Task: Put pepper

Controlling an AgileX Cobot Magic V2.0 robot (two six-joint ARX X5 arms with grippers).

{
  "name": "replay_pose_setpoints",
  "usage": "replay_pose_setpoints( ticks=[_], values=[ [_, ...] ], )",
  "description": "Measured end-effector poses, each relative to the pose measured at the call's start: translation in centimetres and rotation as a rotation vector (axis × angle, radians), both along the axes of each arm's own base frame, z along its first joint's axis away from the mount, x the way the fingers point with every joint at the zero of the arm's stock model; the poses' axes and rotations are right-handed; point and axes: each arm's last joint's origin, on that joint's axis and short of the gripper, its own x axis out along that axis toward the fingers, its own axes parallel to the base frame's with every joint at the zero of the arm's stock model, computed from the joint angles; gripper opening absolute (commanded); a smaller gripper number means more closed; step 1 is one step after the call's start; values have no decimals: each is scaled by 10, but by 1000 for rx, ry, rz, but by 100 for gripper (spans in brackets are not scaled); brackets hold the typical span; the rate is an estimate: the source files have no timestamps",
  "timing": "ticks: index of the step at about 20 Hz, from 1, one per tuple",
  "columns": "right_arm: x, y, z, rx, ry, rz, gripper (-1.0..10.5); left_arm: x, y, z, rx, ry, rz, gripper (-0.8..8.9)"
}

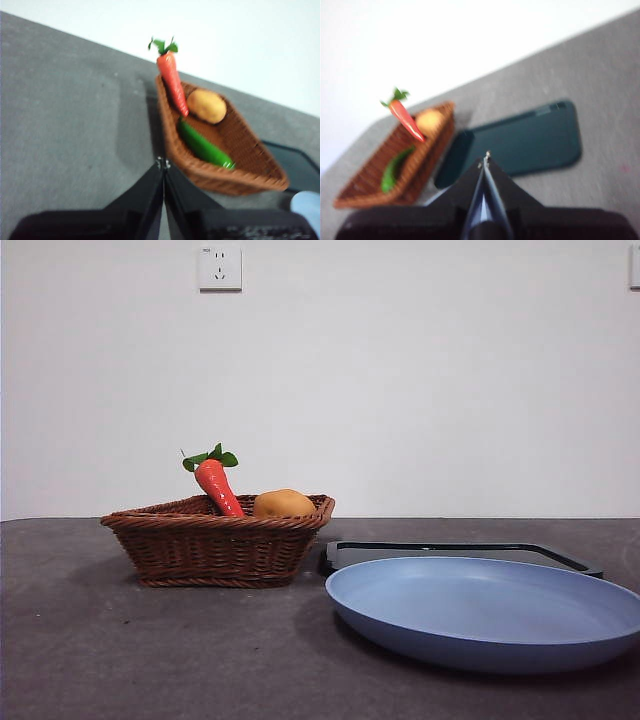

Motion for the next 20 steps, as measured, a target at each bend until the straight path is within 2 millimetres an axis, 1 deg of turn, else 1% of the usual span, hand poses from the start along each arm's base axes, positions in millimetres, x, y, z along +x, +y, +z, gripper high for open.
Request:
replay_pose_setpoints(
  ticks=[2, 5, 9, 13, 16, 20],
  values=[
    [-1, 0, 17, 8, -22, 0, 5, -3, 0, 16, -8, -9, 1, 7],
    [-1, 0, 36, 9, 0, 1, 5, -5, 0, 34, -9, 15, -3, 7],
    [3, 1, 58, -16, 95, 22, 5, -3, -2, 53, -12, 77, -56, 6],
    [8, 3, 83, -76, 208, 104, 5, 2, -4, 74, 17, 157, -139, 6],
    [12, 5, 99, -131, 290, 161, 5, 6, -5, 85, 53, 227, -199, 6],
    [16, 5, 114, -219, 419, 209, 5, 12, -6, 94, 92, 315, -279, 6]
  ],
)
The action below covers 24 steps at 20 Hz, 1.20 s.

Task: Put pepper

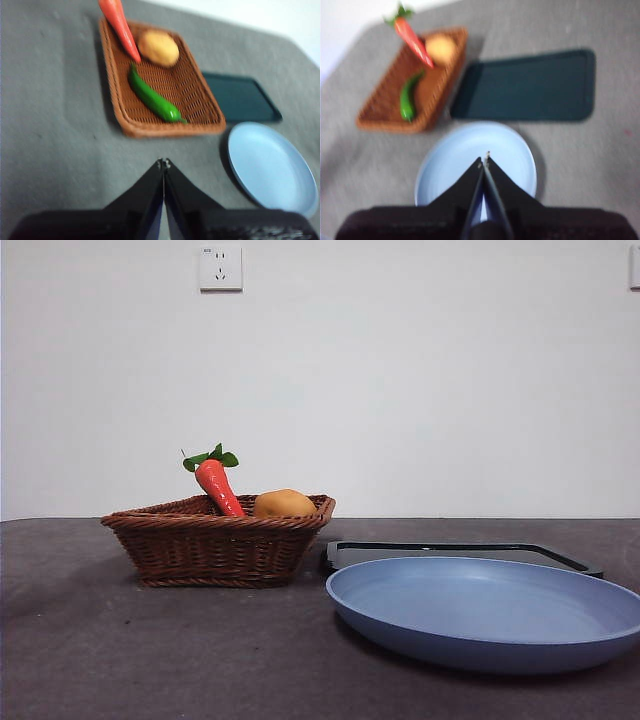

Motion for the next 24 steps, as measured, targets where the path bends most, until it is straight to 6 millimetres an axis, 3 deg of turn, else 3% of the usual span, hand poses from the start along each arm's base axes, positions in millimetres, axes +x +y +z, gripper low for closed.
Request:
replay_pose_setpoints(
  ticks=[4, 9, 11, 13, 14, 19, 24],
  values=[
    [2, 0, 7, -115, 167, 94, 5, 5, -1, 2, 22, 92, -68, 6],
    [6, 1, 0, -164, 236, 141, 14, 6, -1, 2, 40, 105, -81, 15],
    [7, 1, -1, -167, 241, 145, 74, 6, -1, 2, 40, 105, -81, 165],
    [9, 1, -2, -169, 251, 147, 239, 6, -1, 2, 40, 105, -81, 339],
    [10, 1, -2, -169, 256, 148, 293, 6, -1, 2, 40, 105, -82, 352],
    [23, 2, -7, -167, 290, 153, 298, 6, -2, 2, 18, 99, -117, 352],
    [63, 6, -25, -167, 368, 159, 297, 6, -2, 3, 14, 97, -124, 352]
  ],
)
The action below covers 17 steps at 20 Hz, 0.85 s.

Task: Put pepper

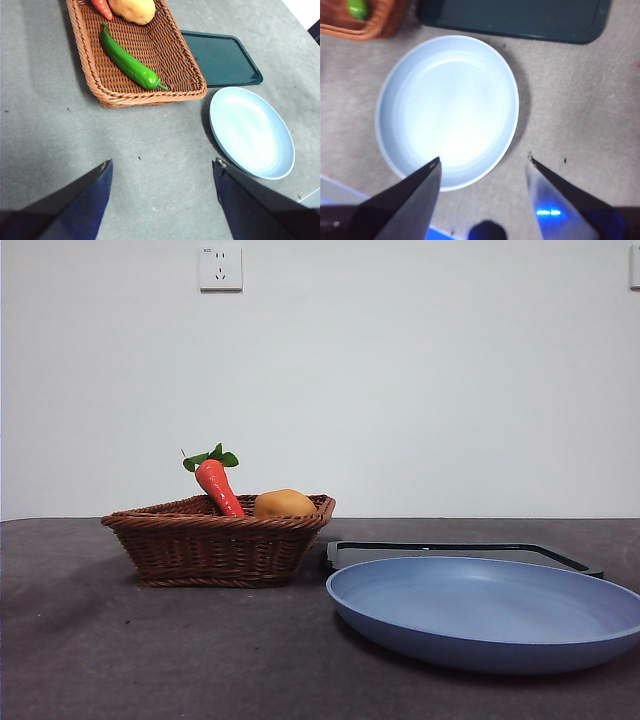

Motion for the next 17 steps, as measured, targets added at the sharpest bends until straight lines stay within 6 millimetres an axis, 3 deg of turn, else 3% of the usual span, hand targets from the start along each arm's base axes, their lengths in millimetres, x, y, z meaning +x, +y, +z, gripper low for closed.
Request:
replay_pose_setpoints(
  ticks=[8, 14, 17],
  values=[
    [62, 9, -57, -18, 191, 15, 297, 0, 0, 0, 0, -3, -1, 352],
    [87, 20, -92, -29, 258, 46, 269, 1, 0, 1, 0, -12, -1, 352],
    [91, 22, -100, -32, 268, 55, 269, 1, 0, 1, 0, -12, -1, 352]
  ],
)
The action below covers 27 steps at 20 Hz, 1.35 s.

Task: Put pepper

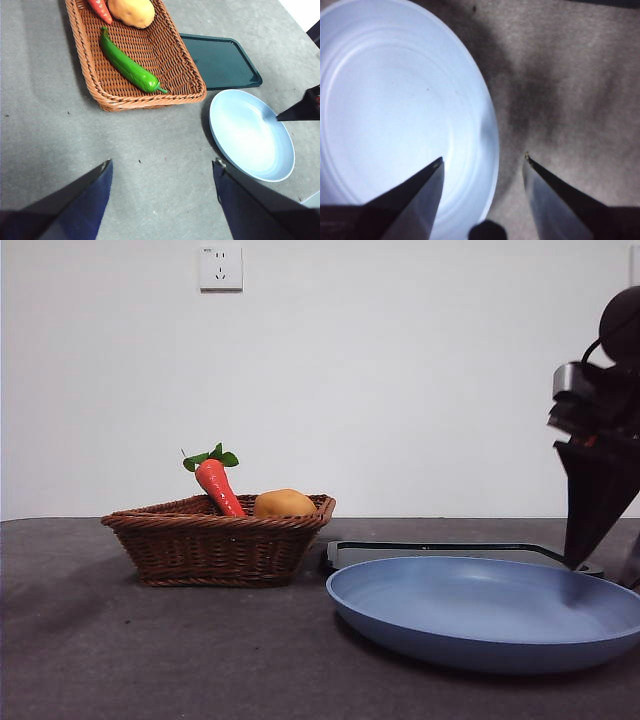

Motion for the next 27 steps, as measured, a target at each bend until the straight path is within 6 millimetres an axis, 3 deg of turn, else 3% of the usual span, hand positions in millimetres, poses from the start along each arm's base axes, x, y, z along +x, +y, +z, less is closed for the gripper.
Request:
replay_pose_setpoints(
  ticks=[5, 10, 16, 21, 27],
  values=[
    [5, 5, -12, -4, 25, 15, 199, 0, 0, 0, 0, 0, 0, 352],
    [7, 5, -16, -5, 32, 15, 0, 0, 0, 0, 0, 0, 1, 352],
    [6, 5, -13, 6, 34, -10, 6, 1, 0, 2, -19, -10, 16, 352],
    [-10, -1, 28, 18, -105, -29, 6, 21, -5, 21, -45, 6, 21, 350],
    [-40, -18, 74, 36, -266, -83, 6, 83, -39, 53, 92, 66, 46, 350]
  ],
)
